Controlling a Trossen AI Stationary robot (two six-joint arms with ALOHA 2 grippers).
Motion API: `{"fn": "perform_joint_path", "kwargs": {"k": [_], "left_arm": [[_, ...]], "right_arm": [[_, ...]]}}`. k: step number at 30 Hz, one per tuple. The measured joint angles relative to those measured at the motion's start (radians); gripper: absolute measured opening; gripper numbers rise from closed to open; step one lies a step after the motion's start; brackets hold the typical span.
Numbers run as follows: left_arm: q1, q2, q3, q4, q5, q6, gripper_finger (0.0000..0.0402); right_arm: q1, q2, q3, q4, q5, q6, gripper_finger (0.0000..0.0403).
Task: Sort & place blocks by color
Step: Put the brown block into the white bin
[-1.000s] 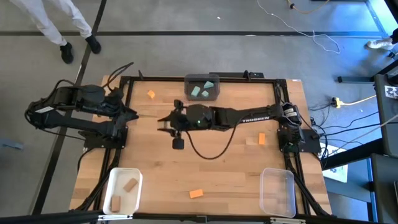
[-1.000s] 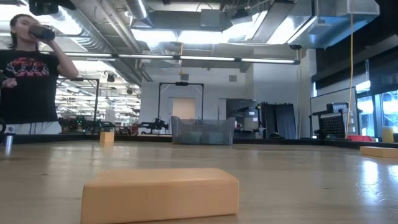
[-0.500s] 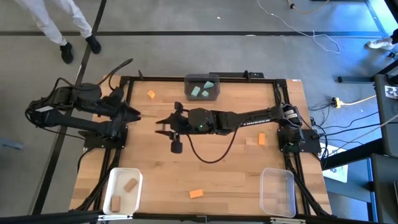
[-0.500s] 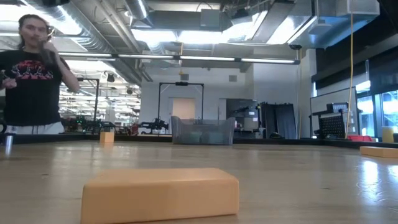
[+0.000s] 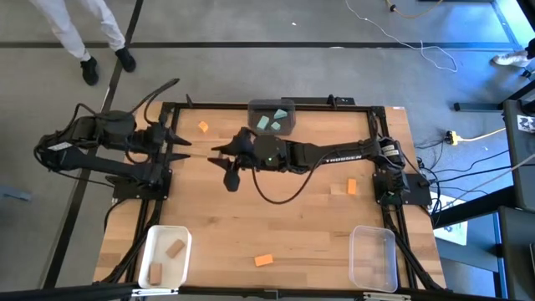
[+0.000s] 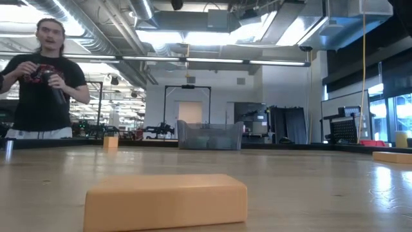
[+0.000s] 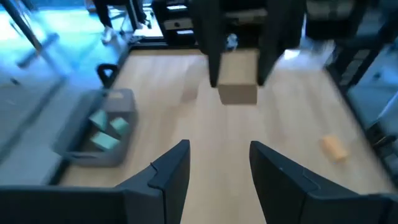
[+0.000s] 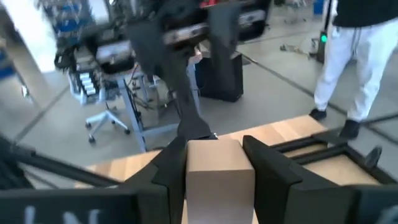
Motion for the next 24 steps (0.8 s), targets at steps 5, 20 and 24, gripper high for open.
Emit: {"fn": "perform_joint_path", "kwargs": {"k": [5, 20, 24], "left_arm": [[0.0, 0.034, 0.0, -0.007, -0.012, 0.186, 0.0157], [0.0, 0.077, 0.0, 0.13, -0.152, 0.447, 0.0157], [0.0, 0.077, 0.0, 0.149, -0.152, 0.495, 0.0157]], "right_arm": [[-0.032, 0.0, 0.0, 0.011, -0.001, 0.129, 0.0128], [-0.091, 0.0, 0.0, 0.103, -0.036, 0.284, 0.0128], [-0.094, 0.0, 0.0, 0.106, -0.037, 0.287, 0.0128]]}}
